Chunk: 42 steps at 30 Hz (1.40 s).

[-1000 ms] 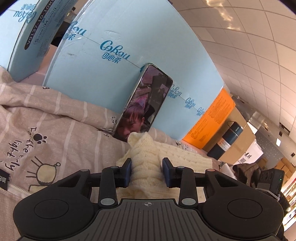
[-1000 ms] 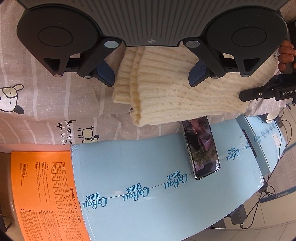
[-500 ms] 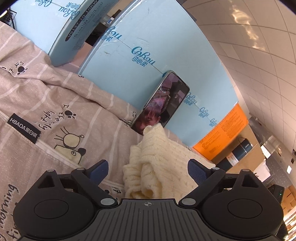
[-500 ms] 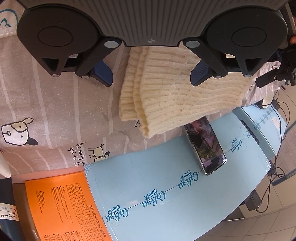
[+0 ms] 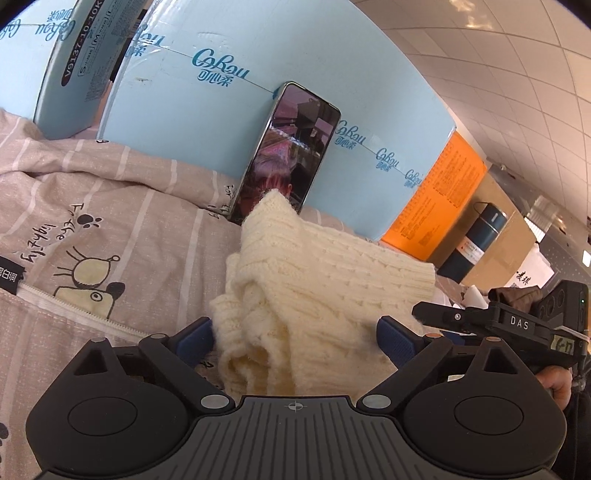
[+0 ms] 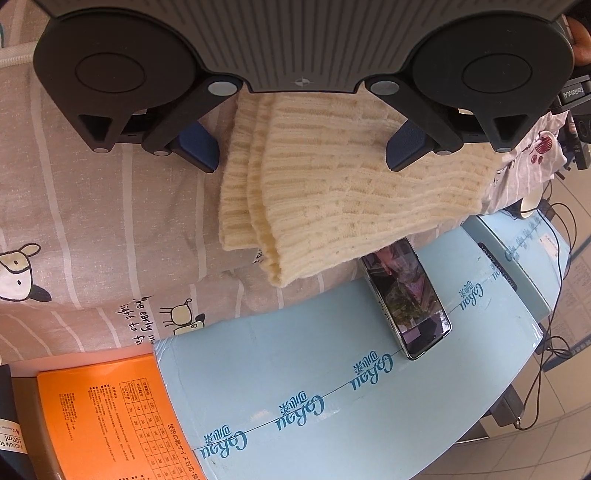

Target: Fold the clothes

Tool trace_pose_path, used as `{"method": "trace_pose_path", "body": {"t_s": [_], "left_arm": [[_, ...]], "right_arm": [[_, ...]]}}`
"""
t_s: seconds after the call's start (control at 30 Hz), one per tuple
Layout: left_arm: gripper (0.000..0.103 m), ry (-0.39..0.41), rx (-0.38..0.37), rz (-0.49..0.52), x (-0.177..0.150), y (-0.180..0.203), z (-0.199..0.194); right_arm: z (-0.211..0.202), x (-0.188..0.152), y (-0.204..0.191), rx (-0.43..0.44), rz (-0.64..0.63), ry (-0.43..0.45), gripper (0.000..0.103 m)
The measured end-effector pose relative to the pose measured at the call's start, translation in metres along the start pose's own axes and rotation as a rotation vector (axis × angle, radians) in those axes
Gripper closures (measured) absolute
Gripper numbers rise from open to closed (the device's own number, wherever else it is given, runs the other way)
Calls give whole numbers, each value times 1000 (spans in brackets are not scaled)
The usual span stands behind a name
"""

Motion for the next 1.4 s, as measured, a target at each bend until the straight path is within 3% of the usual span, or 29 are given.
{"method": "trace_pose_path", "body": {"t_s": [0.13, 0.3, 0.33, 0.47, 0.53, 0.57, 0.63, 0.83, 1.1, 1.27, 1.4], "left_arm": [[6, 2, -26, -28, 2, 1, 7], [8, 10, -46, -31, 3, 3, 6], [13, 10, -46, -32, 3, 3, 6], [35, 37, -61, -35, 6, 2, 0], [53, 52, -70, -36, 8, 1, -4], [56, 60, -75, -37, 9, 1, -6], [65, 76, -84, -38, 10, 0, -10], [67, 132, -57, -65, 24, -6, -34], [68, 235, 185, -32, 54, -26, -98], [68, 280, 387, -29, 61, -62, -141], [68, 306, 539, -38, 65, -94, -170]], "right_arm": [[7, -2, -8, 31, 9, -24, 5], [11, -8, -17, 171, 91, -78, 9], [11, -8, -18, 169, 90, -76, 13], [14, -13, -20, 222, 153, -107, 52], [12, -15, -24, 204, 138, -101, 59], [10, -14, -28, 208, 139, -96, 65], [5, -11, -37, 204, 132, -83, 69], [-11, -5, -80, 272, 101, -35, 74], [8, -3, -159, 340, -27, -7, 74], [46, -13, -224, 399, -147, -46, 74], [86, -24, -274, 426, -154, -109, 74]]}}
Point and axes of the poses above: each gripper's, at about its wrist camera, not at the fingertips, and z roughly the way its jaws point, y to its right, x to its top, the point moved 6 cm from there along z, roughly the way its jaws point, and after that the axes turned 3 degrees about z, right-handed, at the moved point
